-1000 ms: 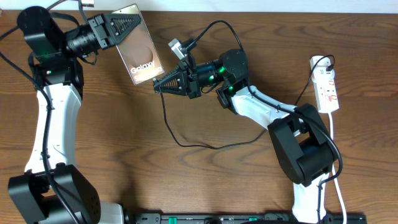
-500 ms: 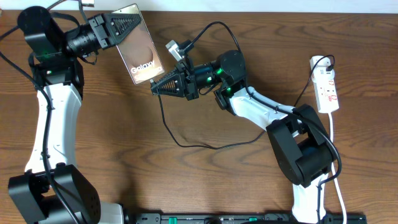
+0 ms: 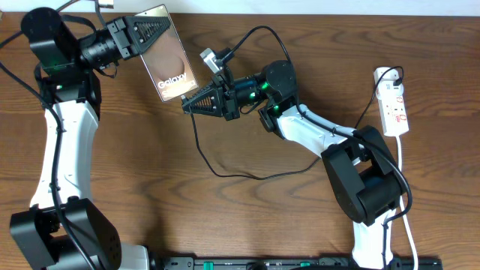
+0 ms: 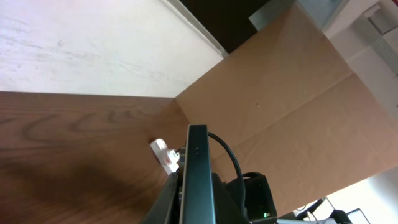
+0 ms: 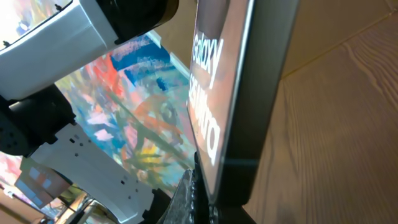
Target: Plug charger to phone and switch on socket
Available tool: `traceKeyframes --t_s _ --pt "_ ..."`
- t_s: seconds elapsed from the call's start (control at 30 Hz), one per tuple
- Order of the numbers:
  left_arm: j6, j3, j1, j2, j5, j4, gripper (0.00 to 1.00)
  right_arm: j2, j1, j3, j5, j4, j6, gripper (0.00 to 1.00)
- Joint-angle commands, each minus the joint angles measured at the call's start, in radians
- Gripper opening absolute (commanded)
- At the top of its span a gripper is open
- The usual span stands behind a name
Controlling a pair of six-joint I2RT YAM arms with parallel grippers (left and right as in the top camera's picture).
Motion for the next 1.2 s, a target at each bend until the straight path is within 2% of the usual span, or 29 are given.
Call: traceKeyframes --t_s 0.0,1.17 --pt "0.013 0.0 -0.001 -0.004 0.006 0.008 0.08 -0.006 0.003 0.023 0.021 0.006 -0.022 0.01" --pt "-0.014 0.0 -0.001 -0.004 0.01 0.008 0.07 -0.006 0.001 0.023 0.047 0.006 -0.021 0.01"
